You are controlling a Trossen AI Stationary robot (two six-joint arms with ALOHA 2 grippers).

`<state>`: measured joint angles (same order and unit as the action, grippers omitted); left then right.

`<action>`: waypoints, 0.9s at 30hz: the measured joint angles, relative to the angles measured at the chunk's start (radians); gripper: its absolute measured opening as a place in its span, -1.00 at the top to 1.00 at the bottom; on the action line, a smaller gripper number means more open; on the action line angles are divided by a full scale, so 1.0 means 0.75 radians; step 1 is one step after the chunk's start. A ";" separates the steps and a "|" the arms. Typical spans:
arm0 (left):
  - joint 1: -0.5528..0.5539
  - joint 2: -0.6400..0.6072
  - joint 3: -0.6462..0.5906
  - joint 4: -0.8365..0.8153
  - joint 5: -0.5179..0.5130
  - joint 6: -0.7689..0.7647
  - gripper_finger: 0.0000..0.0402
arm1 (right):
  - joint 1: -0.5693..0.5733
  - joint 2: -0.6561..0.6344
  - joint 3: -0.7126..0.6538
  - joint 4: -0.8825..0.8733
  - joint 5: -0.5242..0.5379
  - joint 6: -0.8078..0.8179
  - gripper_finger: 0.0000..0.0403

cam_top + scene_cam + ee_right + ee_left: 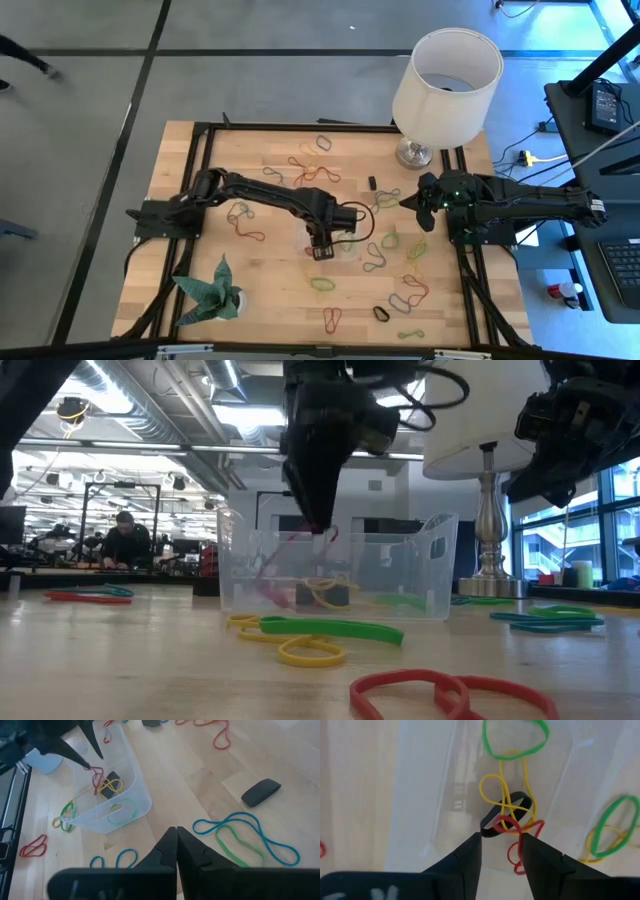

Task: Pick and place rubber bands into bin
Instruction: Put the red rubber band into the transparent bin, then put the blue rubber band into the transparent bin

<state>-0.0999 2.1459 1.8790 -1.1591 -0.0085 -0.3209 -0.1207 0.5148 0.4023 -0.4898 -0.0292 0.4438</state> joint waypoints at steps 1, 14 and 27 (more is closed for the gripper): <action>0.006 -0.011 0.007 -0.010 -0.001 0.002 0.36 | 0.000 0.000 0.000 0.000 0.000 0.000 0.98; 0.094 -0.103 0.033 -0.062 0.110 0.062 0.55 | 0.000 0.000 0.000 0.016 0.001 0.105 0.98; 0.103 -0.140 0.031 -0.066 0.046 0.181 0.31 | 0.000 0.001 0.000 0.023 0.026 0.171 0.98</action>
<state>-0.0223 2.0406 1.9026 -1.2085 0.0260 -0.1849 -0.1207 0.5152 0.4022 -0.4722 -0.0097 0.5720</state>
